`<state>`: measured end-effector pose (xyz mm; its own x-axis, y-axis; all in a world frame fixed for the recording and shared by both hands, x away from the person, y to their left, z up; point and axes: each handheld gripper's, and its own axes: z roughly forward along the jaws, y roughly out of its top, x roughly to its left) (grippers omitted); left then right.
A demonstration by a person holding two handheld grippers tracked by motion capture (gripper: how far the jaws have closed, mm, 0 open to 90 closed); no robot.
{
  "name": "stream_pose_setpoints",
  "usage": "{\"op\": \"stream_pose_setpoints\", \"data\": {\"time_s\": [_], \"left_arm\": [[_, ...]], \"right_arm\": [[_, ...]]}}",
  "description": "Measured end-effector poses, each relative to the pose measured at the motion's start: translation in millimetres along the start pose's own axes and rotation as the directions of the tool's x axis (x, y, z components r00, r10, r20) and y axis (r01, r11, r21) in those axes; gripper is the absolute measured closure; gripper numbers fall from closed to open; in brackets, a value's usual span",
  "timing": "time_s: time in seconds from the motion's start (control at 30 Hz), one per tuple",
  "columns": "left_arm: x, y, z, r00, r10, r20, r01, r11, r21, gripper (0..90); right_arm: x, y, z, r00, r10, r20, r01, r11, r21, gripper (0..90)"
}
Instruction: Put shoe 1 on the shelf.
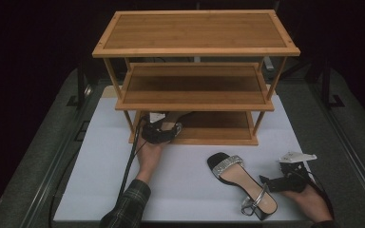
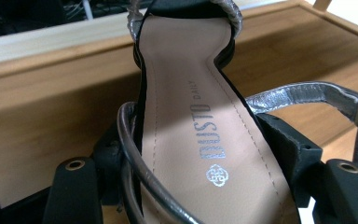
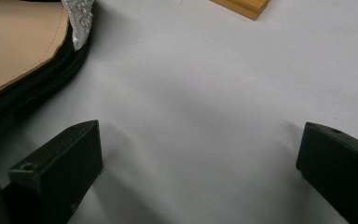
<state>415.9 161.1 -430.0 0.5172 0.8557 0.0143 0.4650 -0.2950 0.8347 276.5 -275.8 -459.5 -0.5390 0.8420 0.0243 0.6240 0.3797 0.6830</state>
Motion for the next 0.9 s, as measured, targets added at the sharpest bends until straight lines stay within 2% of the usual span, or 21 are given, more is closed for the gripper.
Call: {"op": "stream_pose_setpoints", "data": {"time_s": [0.03, 0.07, 0.1, 0.17, 0.2, 0.3, 0.37, 0.43, 0.53, 0.6, 0.73, 0.8, 0.9], "left_arm": [[0.0, 0.0, 0.0, 1.0, 0.0, 0.0, 0.0, 1.0, 0.0, 33.7], [2.3, 4.5, 2.8, 0.9996, 0.025, 0.015, -0.025, 0.9996, 0.011, 33.6], [2.9, 6.5, 4.8, 0.9994, 0.032, 0.016, -0.033, 0.9994, 0.011, 33.7], [3.4, 8.0, 6.4, 0.9994, 0.032, 0.009, -0.032, 0.9994, 0.01, 33.6], [2.0, 9.3, 9.4, 1.0, 0.001, -0.006, -0.001, 1.0, 0.009, 33.6], [-0.5, 10.2, 13.1, 0.9996, -0.003, -0.029, 0.003, 1.0, 0.002, 33.6], [-0.7, 10.3, 14.0, 0.9999, 0.005, -0.011, -0.005, 1.0, 0.005, 33.6], [-2.2, 9.6, 15.3, 0.9999, 0.004, -0.013, -0.004, 0.9998, 0.018, 33.5], [-0.4, 6.1, 21.0, 0.9998, -0.017, 0.008, 0.017, 0.9986, 0.05, 33.3], [2.1, 5.4, 22.8, 0.9991, -0.032, 0.03, 0.03, 0.9983, 0.05, 33.0], [1.5, 4.6, 22.2, 0.998, -0.063, -0.003, 0.063, 0.9966, 0.054, 31.9], [0.2, 4.6, 20.7, 0.9984, -0.051, -0.025, 0.052, 0.9967, 0.062, 30.4], [-1.0, 4.5, 18.8, 0.9992, -0.005, -0.041, 0.007, 0.998, 0.064, 27.1]], "right_arm": [[0.0, 0.0, 0.0, 1.0, 0.0, 0.0, 0.0, 1.0, 0.0, 0.0], [0.0, 0.0, 0.0, 1.0, 0.0, 0.0, 0.0, 1.0, 0.0, 0.0], [0.0, 0.0, 0.0, 1.0, 0.0, 0.0, 0.0, 1.0, 0.0, 0.0], [0.0, 0.0, 0.0, 1.0, 0.0, 0.0, 0.0, 1.0, 0.0, 0.0], [-0.2, 0.0, 0.0, 1.0, -0.001, -0.001, 0.001, 1.0, -0.001, 0.0], [-0.1, 0.0, 0.0, 1.0, 0.0, -0.001, 0.0, 1.0, 0.0, 0.0], [-0.2, -0.1, 0.0, 1.0, -0.001, -0.001, 0.001, 1.0, -0.001, 0.0], [-0.2, 0.0, 0.0, 1.0, -0.001, -0.001, 0.001, 1.0, -0.001, 0.0], [0.0, -0.1, 0.0, 1.0, 0.0, 0.0, 0.0, 1.0, 0.0, 0.0], [0.0, -0.2, -0.1, 1.0, 0.0, 0.0, 0.0, 1.0, 0.0, 0.0], [-0.1, -0.1, 0.0, 1.0, 0.0, -0.001, 0.0, 1.0, -0.001, 0.0], [0.0, -0.1, -0.1, 1.0, 0.0, -0.001, 0.0, 1.0, 0.0, 0.0], [0.0, -0.1, -0.1, 1.0, 0.0, 0.0, 0.0, 1.0, 0.0, 0.0]]}}
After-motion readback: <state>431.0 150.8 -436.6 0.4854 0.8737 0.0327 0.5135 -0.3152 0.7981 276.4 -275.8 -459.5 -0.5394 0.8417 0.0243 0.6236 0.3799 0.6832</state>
